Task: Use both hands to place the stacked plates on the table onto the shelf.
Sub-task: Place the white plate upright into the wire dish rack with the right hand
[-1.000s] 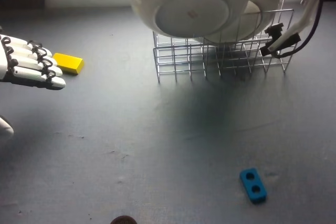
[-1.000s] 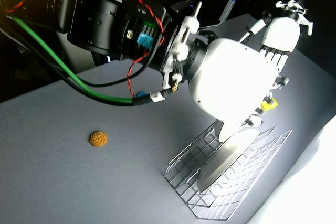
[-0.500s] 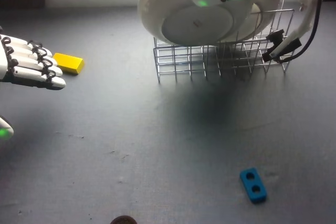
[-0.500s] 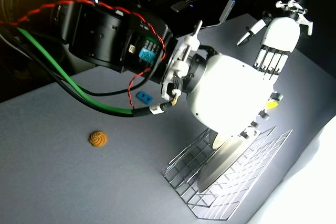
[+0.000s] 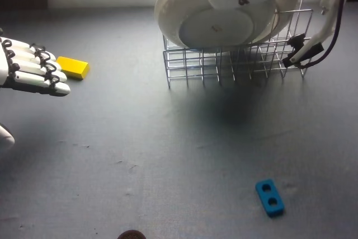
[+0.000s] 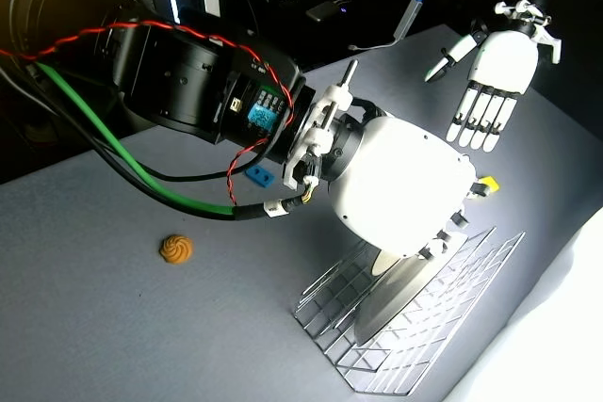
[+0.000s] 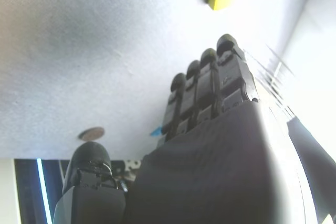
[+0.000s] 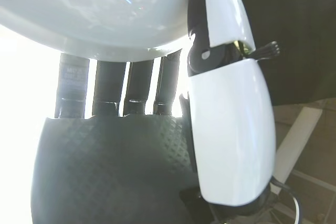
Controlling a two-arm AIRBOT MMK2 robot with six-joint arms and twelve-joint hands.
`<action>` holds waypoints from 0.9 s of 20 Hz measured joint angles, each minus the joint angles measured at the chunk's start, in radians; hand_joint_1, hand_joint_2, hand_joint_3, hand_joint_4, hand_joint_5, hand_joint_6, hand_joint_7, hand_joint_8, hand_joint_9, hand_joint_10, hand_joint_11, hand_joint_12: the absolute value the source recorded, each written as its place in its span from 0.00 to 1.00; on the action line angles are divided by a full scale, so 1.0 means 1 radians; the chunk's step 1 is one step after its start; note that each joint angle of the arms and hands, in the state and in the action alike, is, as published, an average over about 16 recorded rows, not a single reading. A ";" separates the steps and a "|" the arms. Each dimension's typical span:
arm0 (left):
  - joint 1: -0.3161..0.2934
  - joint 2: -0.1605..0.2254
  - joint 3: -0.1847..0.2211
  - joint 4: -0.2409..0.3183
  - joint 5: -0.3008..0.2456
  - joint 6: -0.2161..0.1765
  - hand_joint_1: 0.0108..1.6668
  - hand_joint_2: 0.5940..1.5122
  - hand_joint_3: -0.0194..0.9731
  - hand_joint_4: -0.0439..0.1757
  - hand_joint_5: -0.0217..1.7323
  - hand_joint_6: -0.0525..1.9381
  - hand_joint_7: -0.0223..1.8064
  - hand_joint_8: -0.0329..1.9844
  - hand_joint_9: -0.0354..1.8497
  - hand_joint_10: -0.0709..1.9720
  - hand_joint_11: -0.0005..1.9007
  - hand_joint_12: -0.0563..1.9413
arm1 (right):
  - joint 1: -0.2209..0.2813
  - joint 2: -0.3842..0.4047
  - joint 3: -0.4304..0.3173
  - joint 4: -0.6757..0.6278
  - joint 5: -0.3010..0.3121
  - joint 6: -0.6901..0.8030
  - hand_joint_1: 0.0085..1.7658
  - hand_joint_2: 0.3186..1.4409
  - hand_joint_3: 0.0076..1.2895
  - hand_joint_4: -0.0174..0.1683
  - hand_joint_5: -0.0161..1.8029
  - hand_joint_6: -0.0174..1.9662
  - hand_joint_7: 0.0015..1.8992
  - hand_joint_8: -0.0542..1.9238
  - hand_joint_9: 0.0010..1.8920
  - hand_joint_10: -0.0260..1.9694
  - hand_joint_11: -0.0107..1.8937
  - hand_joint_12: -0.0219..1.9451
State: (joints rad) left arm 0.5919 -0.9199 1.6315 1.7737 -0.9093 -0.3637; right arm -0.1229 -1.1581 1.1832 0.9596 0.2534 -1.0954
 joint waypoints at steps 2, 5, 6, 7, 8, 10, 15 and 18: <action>0.000 0.000 0.000 0.001 0.000 0.000 0.00 0.57 0.04 0.22 0.02 0.04 0.02 0.02 0.03 0.04 0.01 0.03 | -0.005 -0.002 0.004 0.000 0.000 0.000 0.71 0.60 0.01 0.20 0.58 0.40 0.60 0.41 0.69 0.02 0.43 0.56; 0.000 0.000 -0.001 0.003 0.000 0.000 0.00 0.57 0.04 0.22 0.02 0.04 0.02 0.02 0.03 0.04 0.01 0.03 | -0.013 -0.004 0.011 -0.001 0.000 0.000 0.71 0.60 0.01 0.19 0.57 0.40 0.59 0.41 0.69 0.02 0.43 0.55; -0.001 0.000 -0.001 0.004 0.000 0.000 0.00 0.57 0.04 0.22 0.02 0.04 0.02 0.02 0.03 0.04 0.01 0.03 | -0.015 -0.005 0.014 -0.001 0.001 0.000 0.71 0.60 0.01 0.19 0.57 0.40 0.59 0.41 0.69 0.02 0.43 0.55; -0.001 0.000 -0.002 0.004 0.000 0.000 0.00 0.57 0.04 0.22 0.02 0.04 0.02 0.02 0.03 0.04 0.01 0.03 | -0.018 -0.006 0.017 -0.001 0.001 0.000 0.71 0.60 0.01 0.19 0.57 0.40 0.59 0.41 0.70 0.02 0.43 0.55; -0.001 0.000 -0.002 0.005 0.000 0.000 0.00 0.57 0.04 0.22 0.02 0.04 0.02 0.02 0.03 0.04 0.01 0.03 | -0.020 -0.007 0.019 -0.002 0.001 0.000 0.71 0.60 0.01 0.18 0.57 0.40 0.59 0.41 0.70 0.02 0.43 0.55; -0.001 0.000 -0.003 0.007 0.000 0.000 0.00 0.57 0.04 0.22 0.02 0.04 0.02 0.02 0.03 0.04 0.01 0.03 | -0.026 -0.009 0.025 -0.002 0.001 0.000 0.71 0.60 0.01 0.18 0.57 0.40 0.59 0.41 0.70 0.02 0.42 0.55; -0.002 0.000 -0.005 0.010 0.000 0.000 0.00 0.57 0.04 0.22 0.02 0.04 0.02 0.02 0.03 0.04 0.01 0.03 | -0.040 -0.016 0.039 -0.002 0.002 0.000 0.71 0.60 0.01 0.16 0.57 0.41 0.60 0.41 0.70 0.02 0.42 0.55; -0.002 0.000 -0.006 0.012 0.000 0.000 0.00 0.57 0.04 0.22 0.02 0.04 0.02 0.02 0.03 0.04 0.01 0.03 | -0.048 -0.021 0.046 -0.003 0.004 0.000 0.71 0.60 0.01 0.15 0.57 0.41 0.60 0.41 0.70 0.02 0.42 0.55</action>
State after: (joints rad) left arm 0.5902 -0.9199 1.6258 1.7853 -0.9094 -0.3634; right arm -0.1713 -1.1788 1.2289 0.9571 0.2571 -1.0956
